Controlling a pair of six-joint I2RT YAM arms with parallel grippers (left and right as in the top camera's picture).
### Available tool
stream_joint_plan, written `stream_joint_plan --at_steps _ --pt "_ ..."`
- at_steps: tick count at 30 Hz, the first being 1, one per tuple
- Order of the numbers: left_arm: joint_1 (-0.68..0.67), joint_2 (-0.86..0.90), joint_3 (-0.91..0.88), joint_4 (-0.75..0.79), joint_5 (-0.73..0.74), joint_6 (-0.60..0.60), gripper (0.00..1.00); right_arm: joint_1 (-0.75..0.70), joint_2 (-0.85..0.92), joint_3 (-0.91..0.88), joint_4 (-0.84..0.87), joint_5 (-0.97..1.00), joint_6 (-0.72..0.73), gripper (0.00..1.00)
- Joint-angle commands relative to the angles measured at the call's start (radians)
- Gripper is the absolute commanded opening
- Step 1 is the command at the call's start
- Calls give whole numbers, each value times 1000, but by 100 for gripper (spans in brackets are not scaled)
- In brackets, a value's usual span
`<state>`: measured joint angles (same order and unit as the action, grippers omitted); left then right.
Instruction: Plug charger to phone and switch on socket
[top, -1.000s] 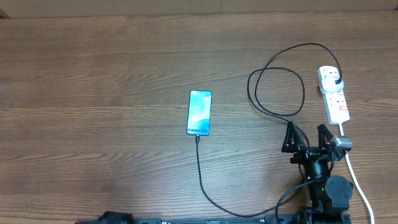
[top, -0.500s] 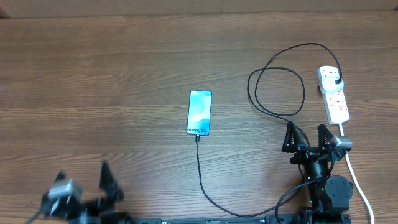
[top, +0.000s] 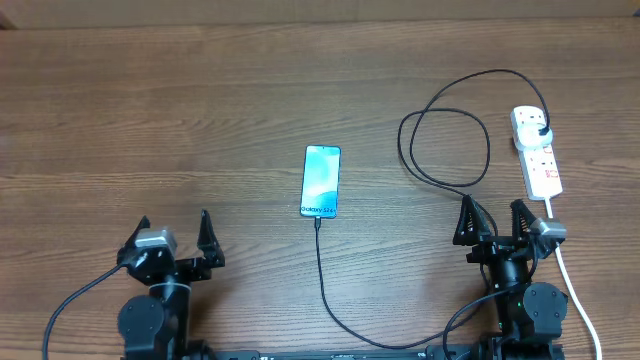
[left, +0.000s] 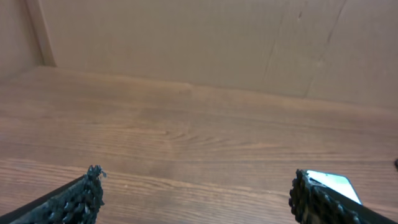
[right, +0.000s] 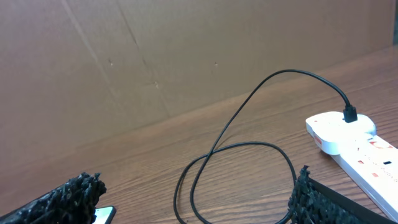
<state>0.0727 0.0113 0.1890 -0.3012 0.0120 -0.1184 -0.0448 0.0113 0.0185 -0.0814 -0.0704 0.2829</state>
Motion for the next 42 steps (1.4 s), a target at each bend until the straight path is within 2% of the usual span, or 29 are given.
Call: stream_joint_plan --at_steps 1,7,15,42 --pt "6 -8 -80 98 14 34 99 4 -8 -11 3 6 -16 100" --pt "6 -8 -186 275 14 37 100 4 -8 -11 3 6 -16 100" --pt "7 -8 -185 223 30 165 99 4 -8 -11 3 6 -16 100" --pt "19 -7 -184 224 22 168 99 4 -8 -11 4 6 -16 100"
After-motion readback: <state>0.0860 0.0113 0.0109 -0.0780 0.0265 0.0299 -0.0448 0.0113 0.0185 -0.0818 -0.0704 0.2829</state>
